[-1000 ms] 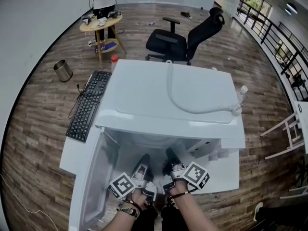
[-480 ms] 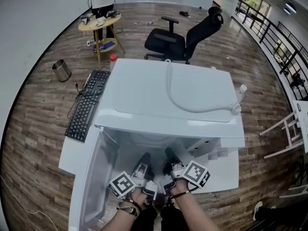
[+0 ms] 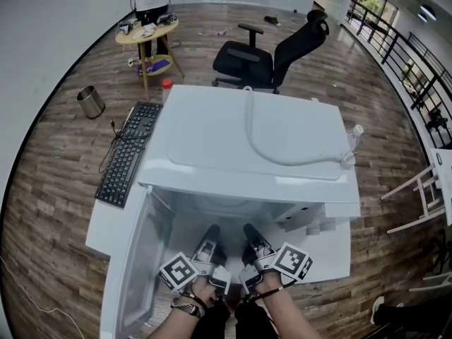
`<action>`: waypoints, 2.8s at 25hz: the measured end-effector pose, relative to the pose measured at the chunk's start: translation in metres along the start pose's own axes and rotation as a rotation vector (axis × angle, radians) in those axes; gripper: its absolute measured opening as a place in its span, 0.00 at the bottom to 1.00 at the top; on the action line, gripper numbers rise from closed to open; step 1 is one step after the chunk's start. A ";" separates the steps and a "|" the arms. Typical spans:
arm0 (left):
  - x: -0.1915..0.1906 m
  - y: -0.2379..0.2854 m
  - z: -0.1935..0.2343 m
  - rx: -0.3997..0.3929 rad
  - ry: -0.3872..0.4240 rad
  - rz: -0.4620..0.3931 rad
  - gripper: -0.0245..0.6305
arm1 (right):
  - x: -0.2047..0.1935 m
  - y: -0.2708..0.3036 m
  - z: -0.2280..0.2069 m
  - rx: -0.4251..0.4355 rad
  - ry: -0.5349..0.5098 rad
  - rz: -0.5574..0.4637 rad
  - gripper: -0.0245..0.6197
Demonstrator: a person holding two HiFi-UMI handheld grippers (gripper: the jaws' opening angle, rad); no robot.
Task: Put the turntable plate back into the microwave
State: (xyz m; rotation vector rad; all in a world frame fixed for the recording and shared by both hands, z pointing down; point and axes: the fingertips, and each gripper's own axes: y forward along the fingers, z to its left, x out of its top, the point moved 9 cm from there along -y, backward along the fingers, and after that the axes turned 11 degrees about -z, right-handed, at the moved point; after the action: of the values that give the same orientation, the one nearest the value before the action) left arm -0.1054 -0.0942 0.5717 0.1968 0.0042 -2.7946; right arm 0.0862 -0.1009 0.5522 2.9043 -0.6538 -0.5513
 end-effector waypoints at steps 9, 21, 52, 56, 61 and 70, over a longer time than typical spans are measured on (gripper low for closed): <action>0.001 0.003 -0.002 -0.015 -0.008 -0.008 0.11 | 0.001 0.002 -0.001 -0.025 0.003 -0.010 0.11; 0.007 0.011 -0.004 0.009 0.065 0.008 0.11 | 0.007 0.009 0.006 -0.016 0.020 -0.038 0.10; 0.024 0.022 -0.009 -0.008 0.115 -0.050 0.11 | 0.007 0.029 0.020 0.017 0.000 -0.036 0.11; 0.026 0.023 -0.008 -0.003 0.117 -0.042 0.12 | 0.005 0.031 0.020 0.012 0.001 -0.035 0.11; 0.024 0.027 -0.006 0.012 0.120 -0.028 0.11 | 0.009 0.035 0.015 -0.025 0.013 -0.030 0.11; 0.023 0.035 -0.006 0.017 0.116 -0.037 0.12 | 0.013 0.035 0.017 -0.013 0.006 -0.007 0.11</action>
State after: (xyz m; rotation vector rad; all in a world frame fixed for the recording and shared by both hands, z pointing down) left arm -0.1148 -0.1348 0.5637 0.3668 0.0129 -2.8166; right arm 0.0765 -0.1385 0.5384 2.8961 -0.6364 -0.5457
